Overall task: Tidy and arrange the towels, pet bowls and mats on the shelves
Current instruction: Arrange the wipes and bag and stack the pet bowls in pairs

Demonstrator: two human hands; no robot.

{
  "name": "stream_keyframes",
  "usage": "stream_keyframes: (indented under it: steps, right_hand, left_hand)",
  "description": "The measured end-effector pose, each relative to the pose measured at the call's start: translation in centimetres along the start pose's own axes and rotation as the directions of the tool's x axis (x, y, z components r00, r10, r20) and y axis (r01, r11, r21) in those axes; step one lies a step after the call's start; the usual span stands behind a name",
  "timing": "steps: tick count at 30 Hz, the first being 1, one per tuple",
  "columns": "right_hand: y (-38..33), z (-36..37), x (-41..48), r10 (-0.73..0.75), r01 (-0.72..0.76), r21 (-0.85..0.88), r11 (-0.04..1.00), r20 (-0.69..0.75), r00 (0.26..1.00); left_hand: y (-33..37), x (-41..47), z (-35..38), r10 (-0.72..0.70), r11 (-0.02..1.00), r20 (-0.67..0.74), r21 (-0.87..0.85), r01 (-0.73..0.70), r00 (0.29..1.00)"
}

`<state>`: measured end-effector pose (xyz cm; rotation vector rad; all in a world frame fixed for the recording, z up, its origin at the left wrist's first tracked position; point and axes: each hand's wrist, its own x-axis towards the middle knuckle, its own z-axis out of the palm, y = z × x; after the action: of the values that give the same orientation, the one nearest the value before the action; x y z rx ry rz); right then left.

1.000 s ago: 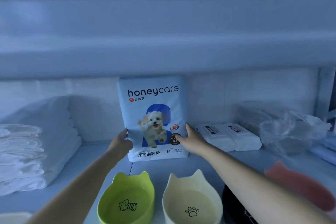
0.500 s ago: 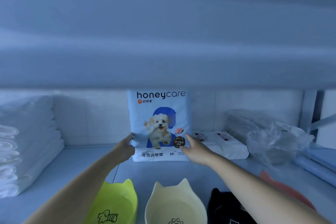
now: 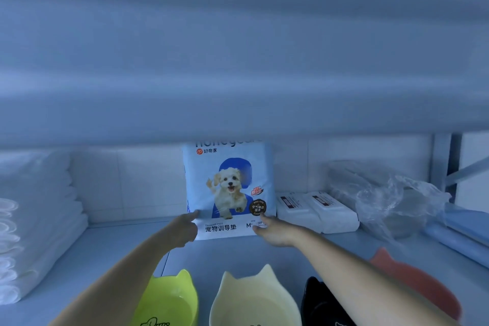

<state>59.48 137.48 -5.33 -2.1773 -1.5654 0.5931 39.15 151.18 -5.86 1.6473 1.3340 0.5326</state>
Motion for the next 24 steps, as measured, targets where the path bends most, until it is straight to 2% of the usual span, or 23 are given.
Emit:
stream_keyframes:
  steps: [6,11,14,18,20,24]
  right_hand:
    - [-0.2,-0.2,-0.3,-0.004,0.024,0.205,0.978,-0.095,0.995]
    - [-0.9,-1.4,-5.1,-0.13,0.158,0.196,0.968,-0.145,0.981]
    - [-1.1,-1.2,-9.2,-0.242,0.26,0.155,0.953,-0.124,0.962]
    - [-0.2,0.1,-13.4,-0.318,0.334,0.1,0.937,-0.147,0.937]
    - [0.7,0.8,-14.8,-0.336,0.354,0.091,0.931,-0.17,0.927]
    - [2.8,0.5,-17.0,-0.298,0.345,0.131,0.929,-0.285,0.911]
  left_hand:
    - [-1.3,-2.8,-0.7,0.197,0.968,0.059,0.145,-0.203,0.979]
    - [-1.6,-5.6,-1.7,0.29,0.954,0.049,0.059,-0.293,0.956]
    - [-1.1,-9.8,-1.1,0.445,0.892,0.136,0.019,-0.451,0.885]
    - [-0.7,-14.9,0.5,0.594,0.783,0.242,0.042,-0.62,0.767]
    - [-0.4,-16.8,1.5,0.627,0.741,0.278,0.073,-0.667,0.727]
    - [0.1,-19.1,3.5,0.656,0.731,0.283,-0.005,-0.683,0.7]
